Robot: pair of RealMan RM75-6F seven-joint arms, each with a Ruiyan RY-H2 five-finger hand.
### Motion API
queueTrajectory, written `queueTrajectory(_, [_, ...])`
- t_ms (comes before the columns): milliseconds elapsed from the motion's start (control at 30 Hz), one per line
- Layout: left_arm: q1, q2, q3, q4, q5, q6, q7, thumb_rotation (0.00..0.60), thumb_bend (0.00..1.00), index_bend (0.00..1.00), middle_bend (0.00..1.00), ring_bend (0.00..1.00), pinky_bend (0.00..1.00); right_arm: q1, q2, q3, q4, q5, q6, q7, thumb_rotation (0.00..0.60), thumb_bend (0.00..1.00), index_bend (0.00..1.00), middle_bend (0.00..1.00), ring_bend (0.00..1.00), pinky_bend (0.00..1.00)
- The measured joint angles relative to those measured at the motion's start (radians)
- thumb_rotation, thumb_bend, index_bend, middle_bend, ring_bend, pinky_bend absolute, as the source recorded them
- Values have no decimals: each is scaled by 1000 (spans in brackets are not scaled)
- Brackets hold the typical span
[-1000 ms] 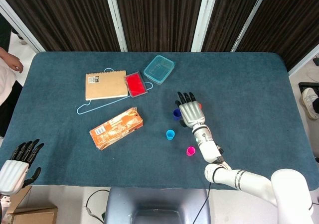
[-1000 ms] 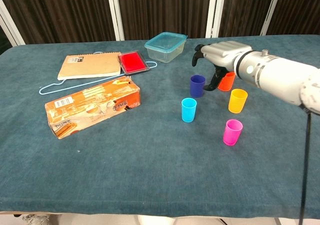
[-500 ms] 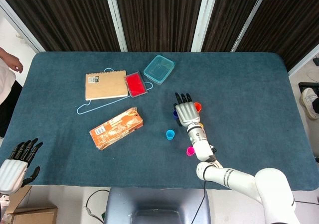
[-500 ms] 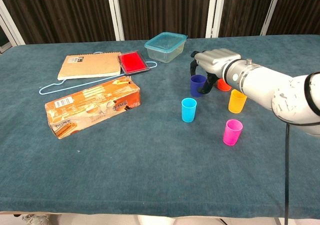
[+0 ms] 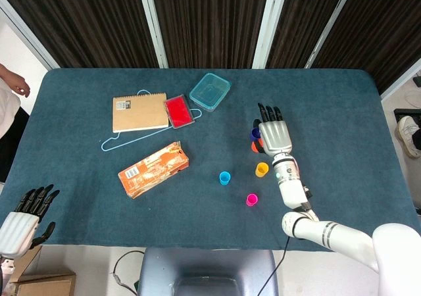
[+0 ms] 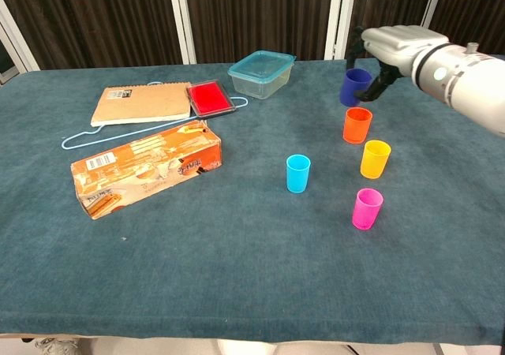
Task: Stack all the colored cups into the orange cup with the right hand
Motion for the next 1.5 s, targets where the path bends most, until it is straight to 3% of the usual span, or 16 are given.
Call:
queueTrajectory(233, [-3,-5,1,2,2,-6,7,600,422,0,0,0,93,-1,-8,-13,38,19,-28,4,600,513,572,9,0,0])
queueTrajectory(333, [-3,-6,0,5,-2,-6,6,600,422,0,0,0,93,5,-26,-19,69,25,-42,3,600,513,478,10,0,0])
queueTrajectory(500, [-1,-6,1,10,0,0,-1,600,420,0,0,0,92,13,-41,-31,93,69,-65,-32,600,513,124,0,0,0])
queueTrajectory(600, [2,-5,2,12,3,8,-6,600,420,0,0,0,92,10,-27,-34,62,73,-66,-34,600,512,47,0,0,0])
queueTrajectory(833, [5,-7,4,19,9,19,-10,600,420,0,0,0,92,-37,69,-65,-120,-36,-32,36,600,481,102,0,0,0])
queueTrajectory(1000, [4,-9,7,21,11,16,-9,600,419,0,0,0,93,-109,206,-138,-319,-178,0,112,600,479,164,0,0,0])
queueTrajectory(1100, [3,-10,10,20,16,15,-6,600,419,0,0,0,92,-143,280,-200,-384,-220,-2,125,600,479,201,0,0,0])
queueTrajectory(1200, [2,-11,13,19,20,14,-4,600,420,0,0,0,93,-157,287,-234,-376,-230,-12,120,600,478,229,0,0,0])
queueTrajectory(1367, [2,-11,14,18,20,13,-3,600,419,0,0,0,92,-152,231,-236,-285,-220,-36,119,600,478,271,0,0,0])
queueTrajectory(1500, [3,-11,12,20,18,15,-9,600,419,0,0,0,93,-140,177,-233,-209,-203,-59,111,600,479,363,0,0,10])
